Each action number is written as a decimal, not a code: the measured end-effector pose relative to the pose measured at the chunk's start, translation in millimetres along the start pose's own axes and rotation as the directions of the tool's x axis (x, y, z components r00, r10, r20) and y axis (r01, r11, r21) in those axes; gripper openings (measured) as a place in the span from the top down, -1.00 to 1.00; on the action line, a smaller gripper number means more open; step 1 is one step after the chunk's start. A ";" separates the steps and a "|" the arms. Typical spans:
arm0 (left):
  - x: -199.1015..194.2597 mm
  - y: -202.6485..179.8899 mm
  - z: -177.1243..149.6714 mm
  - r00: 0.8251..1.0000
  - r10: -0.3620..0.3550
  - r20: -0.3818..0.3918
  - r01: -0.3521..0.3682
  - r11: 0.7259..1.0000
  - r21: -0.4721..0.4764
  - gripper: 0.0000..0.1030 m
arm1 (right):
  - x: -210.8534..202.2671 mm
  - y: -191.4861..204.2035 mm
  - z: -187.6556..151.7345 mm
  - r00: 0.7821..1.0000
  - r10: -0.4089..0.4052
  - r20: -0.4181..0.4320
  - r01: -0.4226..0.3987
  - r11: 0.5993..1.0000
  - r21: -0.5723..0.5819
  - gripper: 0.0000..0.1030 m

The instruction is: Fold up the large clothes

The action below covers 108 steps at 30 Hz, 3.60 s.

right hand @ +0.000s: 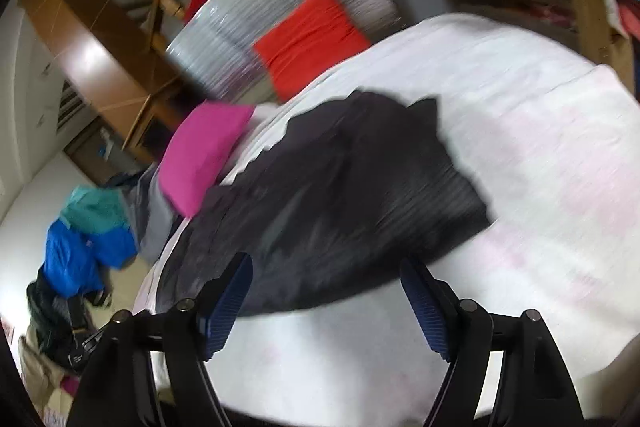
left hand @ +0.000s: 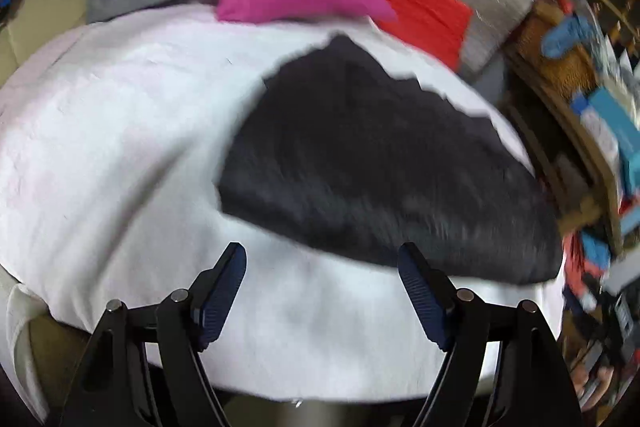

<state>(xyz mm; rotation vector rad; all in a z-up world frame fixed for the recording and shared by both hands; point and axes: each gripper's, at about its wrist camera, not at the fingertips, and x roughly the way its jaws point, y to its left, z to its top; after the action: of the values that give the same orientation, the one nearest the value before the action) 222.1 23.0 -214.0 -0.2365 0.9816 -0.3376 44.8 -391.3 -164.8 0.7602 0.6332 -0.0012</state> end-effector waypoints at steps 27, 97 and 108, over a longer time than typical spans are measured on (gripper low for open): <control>55.4 -16.2 13.7 0.998 0.053 -0.016 -0.055 0.988 -0.145 -0.53 | 88.0 -19.3 -7.7 0.999 -0.049 0.008 0.043 0.940 0.338 -0.34; 67.0 -4.9 33.6 0.988 0.144 -0.048 -0.151 0.969 -0.194 -0.52 | 107.8 -1.7 -1.3 0.993 0.117 -0.016 -0.104 0.930 0.352 -0.55; 74.0 -8.6 44.7 0.991 0.131 0.004 -0.128 0.974 -0.185 -0.14 | 134.2 17.2 0.6 0.998 0.054 -0.038 -0.042 0.961 0.272 0.23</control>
<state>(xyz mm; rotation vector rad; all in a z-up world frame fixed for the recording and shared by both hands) 296.0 -11.3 -244.0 -0.3413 1.0076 -0.1248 158.4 -349.4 -225.3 1.0436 0.6653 -0.0268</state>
